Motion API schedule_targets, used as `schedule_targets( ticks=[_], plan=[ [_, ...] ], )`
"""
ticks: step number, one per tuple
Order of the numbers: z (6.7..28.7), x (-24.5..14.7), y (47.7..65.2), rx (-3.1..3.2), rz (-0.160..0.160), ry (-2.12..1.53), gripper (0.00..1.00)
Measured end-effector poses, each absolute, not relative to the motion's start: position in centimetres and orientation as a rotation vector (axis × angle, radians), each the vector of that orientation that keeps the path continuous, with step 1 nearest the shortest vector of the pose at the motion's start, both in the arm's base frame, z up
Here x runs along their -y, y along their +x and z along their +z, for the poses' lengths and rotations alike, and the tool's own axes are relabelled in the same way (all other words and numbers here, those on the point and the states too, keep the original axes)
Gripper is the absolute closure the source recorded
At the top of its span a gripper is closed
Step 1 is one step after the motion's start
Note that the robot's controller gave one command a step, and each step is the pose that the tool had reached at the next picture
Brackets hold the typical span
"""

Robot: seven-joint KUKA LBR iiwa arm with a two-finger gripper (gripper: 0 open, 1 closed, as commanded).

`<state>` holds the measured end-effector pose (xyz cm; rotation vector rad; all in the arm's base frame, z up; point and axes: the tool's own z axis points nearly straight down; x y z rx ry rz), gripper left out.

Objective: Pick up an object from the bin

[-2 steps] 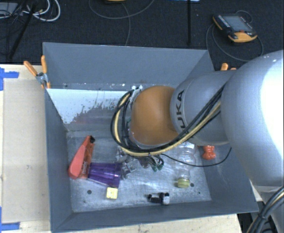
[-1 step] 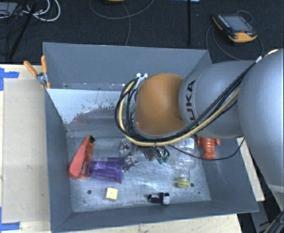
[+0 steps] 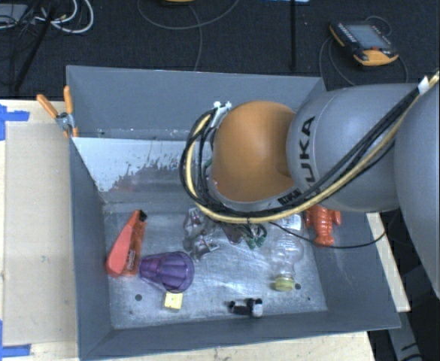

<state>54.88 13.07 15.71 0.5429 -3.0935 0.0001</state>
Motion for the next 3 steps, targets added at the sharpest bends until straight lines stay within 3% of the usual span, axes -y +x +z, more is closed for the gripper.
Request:
schedule_targets(
  ticks=[1, 2, 3],
  plan=[
    [21.1, -10.5, 56.9, 3.101, -0.001, 0.511, 0.0],
    [21.1, -10.5, 56.9, 3.101, -0.001, 0.511, 0.0],
    [19.1, -10.9, 57.2, 3.114, 0.0, 0.437, 0.0]
  ],
)
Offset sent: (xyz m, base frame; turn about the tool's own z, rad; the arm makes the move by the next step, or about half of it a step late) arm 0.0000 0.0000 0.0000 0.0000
